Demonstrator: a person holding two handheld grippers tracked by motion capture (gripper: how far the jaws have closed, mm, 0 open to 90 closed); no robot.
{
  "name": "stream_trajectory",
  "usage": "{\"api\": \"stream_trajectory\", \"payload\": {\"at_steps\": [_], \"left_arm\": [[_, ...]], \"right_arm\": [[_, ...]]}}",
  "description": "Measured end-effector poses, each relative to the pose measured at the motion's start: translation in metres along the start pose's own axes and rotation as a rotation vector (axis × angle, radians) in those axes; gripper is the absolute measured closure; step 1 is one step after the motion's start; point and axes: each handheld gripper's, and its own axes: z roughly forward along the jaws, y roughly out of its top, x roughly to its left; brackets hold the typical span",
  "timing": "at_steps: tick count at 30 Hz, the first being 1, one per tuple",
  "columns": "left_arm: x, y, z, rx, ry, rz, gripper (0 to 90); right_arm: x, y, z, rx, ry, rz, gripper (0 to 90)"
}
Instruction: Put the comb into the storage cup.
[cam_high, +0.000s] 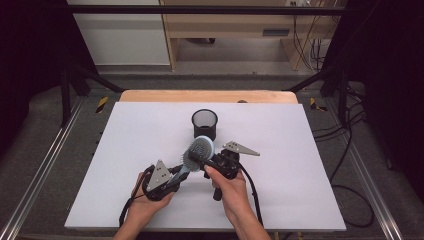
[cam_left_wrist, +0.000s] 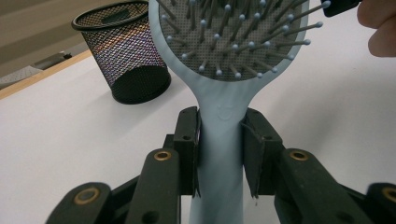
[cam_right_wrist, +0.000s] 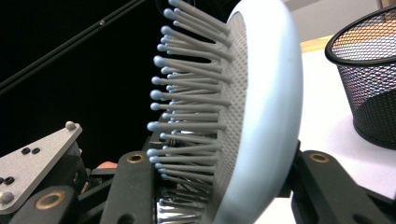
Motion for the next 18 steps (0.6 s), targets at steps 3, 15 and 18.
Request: {"api": "stream_trajectory", "payload": {"at_steps": [3, 15, 18], "left_arm": [[0.0002, -0.0002, 0.0002, 0.001, -0.001, -0.005, 69.3], [0.0018, -0.002, 0.0005, -0.004, -0.014, -0.037, 68.8], [0.0023, -0.0031, 0.0012, 0.002, -0.022, -0.052, 68.6]], "right_arm": [[0.0007, -0.0002, 0.0003, 0.001, -0.001, -0.003, 56.8], [0.0046, -0.0004, 0.0014, 0.0, -0.015, -0.02, 57.2], [0.0053, -0.0009, 0.0022, 0.004, -0.021, -0.023, 57.1]]}}
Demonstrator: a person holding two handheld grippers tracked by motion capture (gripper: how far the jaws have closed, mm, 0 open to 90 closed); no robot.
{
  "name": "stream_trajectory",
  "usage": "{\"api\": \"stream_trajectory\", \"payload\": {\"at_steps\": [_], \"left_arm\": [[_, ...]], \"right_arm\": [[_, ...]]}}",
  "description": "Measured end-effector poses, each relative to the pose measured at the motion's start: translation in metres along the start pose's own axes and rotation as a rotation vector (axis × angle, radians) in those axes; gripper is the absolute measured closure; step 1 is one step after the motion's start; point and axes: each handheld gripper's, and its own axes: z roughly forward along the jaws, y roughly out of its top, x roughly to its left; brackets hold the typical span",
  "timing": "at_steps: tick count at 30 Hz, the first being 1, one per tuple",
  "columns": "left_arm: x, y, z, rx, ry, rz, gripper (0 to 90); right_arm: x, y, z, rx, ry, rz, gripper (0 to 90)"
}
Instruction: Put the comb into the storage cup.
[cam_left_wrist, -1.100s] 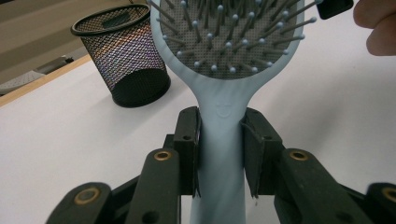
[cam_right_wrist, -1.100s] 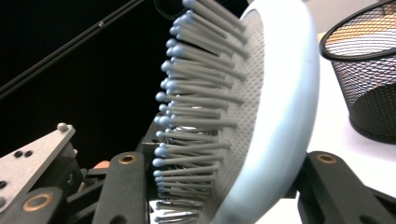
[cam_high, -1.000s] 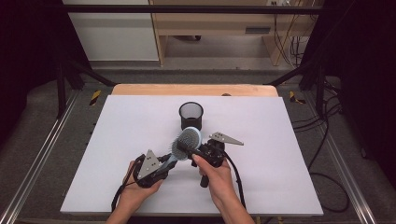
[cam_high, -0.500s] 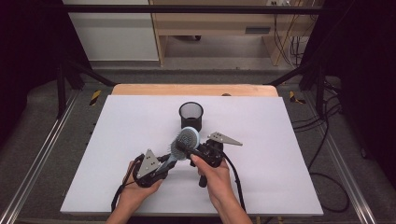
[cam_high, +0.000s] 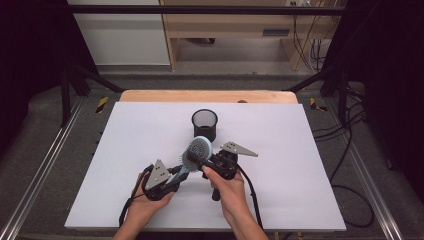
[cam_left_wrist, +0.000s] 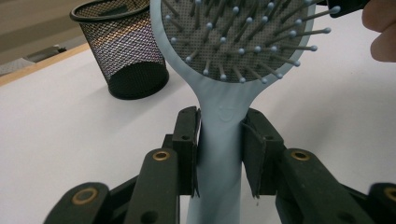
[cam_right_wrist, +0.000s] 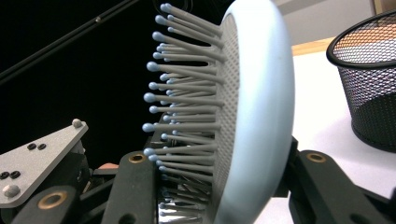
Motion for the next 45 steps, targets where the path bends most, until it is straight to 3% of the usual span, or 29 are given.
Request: {"api": "stream_trajectory", "payload": {"at_steps": [2, 4, 6, 11, 17, 26, 31, 38, 45], "left_arm": [[0.0, -0.001, 0.0, -0.004, 0.004, -0.001, 68.4], [0.001, -0.001, -0.002, -0.029, 0.004, -0.028, 66.3], [0.001, -0.001, -0.004, -0.049, 0.001, -0.043, 61.3], [0.003, -0.001, -0.012, -0.075, 0.04, -0.051, 46.8], [0.014, -0.002, -0.023, -0.11, 0.079, -0.112, 34.6], [0.038, -0.006, -0.049, -0.176, 0.16, -0.151, 24.1], [0.049, -0.009, -0.06, -0.186, 0.197, -0.176, 18.8], [0.047, -0.016, -0.074, -0.191, 0.237, -0.195, 9.2], [0.056, -0.023, -0.072, -0.18, 0.26, -0.212, 6.3]], "right_arm": [[0.0, 0.0, 0.001, 0.004, -0.001, 0.003, 57.1], [0.0, 0.0, 0.0, 0.001, -0.001, 0.01, 57.1], [-0.001, 0.002, 0.0, -0.009, -0.009, 0.007, 57.0], [-0.01, 0.008, -0.004, -0.031, -0.036, 0.018, 56.7], [-0.023, 0.014, -0.008, -0.056, -0.062, 0.038, 56.6], [-0.036, 0.022, -0.016, -0.083, -0.081, 0.059, 56.4], [-0.042, 0.026, -0.021, -0.09, -0.089, 0.062, 56.3], [-0.05, 0.033, -0.031, -0.099, -0.103, 0.068, 56.1], [-0.056, 0.041, -0.04, -0.118, -0.114, 0.08, 55.7]]}}
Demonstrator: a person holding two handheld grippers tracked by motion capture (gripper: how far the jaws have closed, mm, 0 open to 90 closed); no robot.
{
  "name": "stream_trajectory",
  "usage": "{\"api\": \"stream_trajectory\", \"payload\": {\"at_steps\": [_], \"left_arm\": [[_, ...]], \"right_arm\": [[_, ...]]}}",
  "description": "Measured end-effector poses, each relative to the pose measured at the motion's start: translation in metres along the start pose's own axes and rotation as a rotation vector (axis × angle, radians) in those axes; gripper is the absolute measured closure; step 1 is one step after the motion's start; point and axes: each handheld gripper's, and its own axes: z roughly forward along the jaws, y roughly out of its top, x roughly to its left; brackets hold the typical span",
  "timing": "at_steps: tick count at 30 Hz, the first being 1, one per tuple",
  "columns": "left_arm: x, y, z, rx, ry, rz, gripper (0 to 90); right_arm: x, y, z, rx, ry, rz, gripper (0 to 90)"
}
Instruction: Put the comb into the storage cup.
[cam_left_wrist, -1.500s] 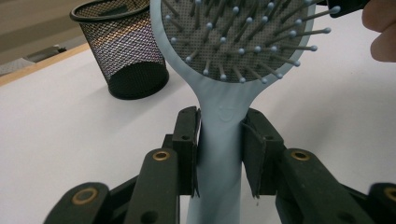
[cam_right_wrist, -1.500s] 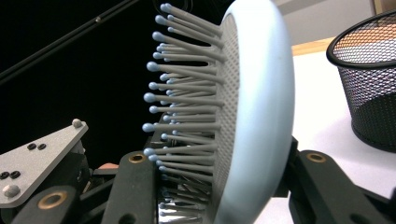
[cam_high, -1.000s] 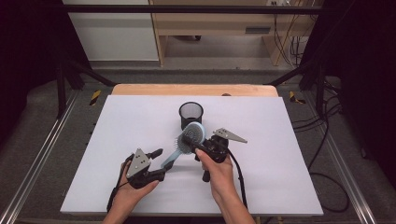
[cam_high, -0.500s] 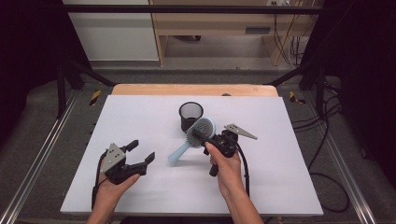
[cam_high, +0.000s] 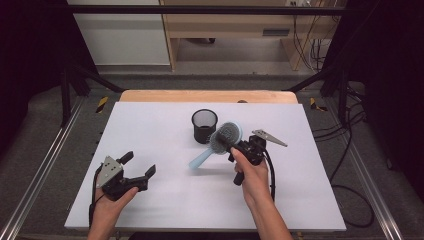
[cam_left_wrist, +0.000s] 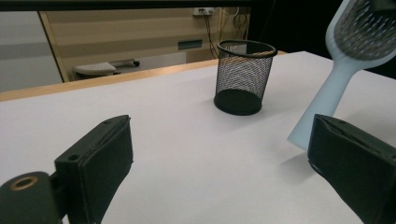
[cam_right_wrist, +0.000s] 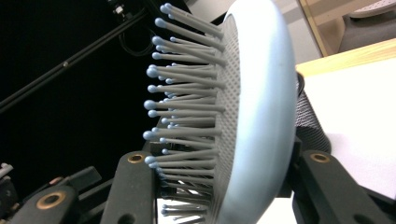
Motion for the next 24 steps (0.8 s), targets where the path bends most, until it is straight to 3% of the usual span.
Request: {"api": "stream_trajectory", "payload": {"at_steps": [12, 24], "left_arm": [[0.005, -0.002, 0.0, 0.005, 0.02, -0.005, 5.3], [0.003, -0.003, 0.001, 0.012, 0.017, 0.012, 4.9]], "right_arm": [[-0.01, 0.016, -0.006, -0.014, -0.034, 0.0, 55.4], [0.009, 0.044, -0.006, -0.028, -0.03, -0.051, 55.2]]}}
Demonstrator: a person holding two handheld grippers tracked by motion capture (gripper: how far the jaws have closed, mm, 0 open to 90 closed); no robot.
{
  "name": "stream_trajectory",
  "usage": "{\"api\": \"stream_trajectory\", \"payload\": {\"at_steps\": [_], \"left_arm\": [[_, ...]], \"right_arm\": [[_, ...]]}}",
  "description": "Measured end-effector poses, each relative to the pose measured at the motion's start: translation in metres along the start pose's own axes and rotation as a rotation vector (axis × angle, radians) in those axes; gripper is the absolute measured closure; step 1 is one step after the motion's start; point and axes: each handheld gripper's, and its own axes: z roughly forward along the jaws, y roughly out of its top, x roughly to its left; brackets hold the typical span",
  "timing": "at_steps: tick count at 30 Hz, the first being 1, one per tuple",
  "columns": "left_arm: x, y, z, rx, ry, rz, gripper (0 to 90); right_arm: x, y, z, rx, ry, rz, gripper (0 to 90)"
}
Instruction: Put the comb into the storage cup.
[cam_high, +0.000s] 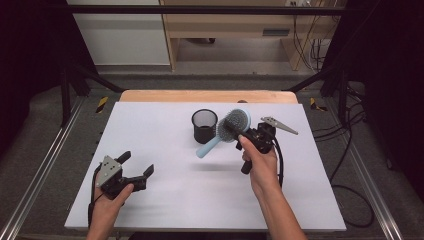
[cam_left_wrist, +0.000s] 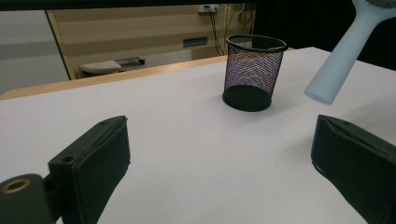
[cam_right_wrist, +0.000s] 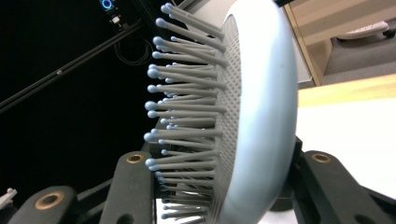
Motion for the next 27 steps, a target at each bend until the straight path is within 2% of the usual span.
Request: {"api": "stream_trajectory", "payload": {"at_steps": [10, 19, 27], "left_arm": [[-0.001, 0.001, 0.002, 0.001, 0.006, 0.026, 4.3], [-0.001, 0.001, 0.003, -0.002, 0.002, 0.031, 4.2], [0.003, 0.0, 0.002, -0.001, 0.026, 0.026, 4.2]], "right_arm": [[0.012, 0.04, 0.012, -0.03, 0.001, -0.036, 55.0], [0.014, 0.056, 0.024, -0.037, -0.005, -0.047, 54.7], [0.022, 0.068, 0.036, -0.037, -0.02, -0.079, 54.6]]}}
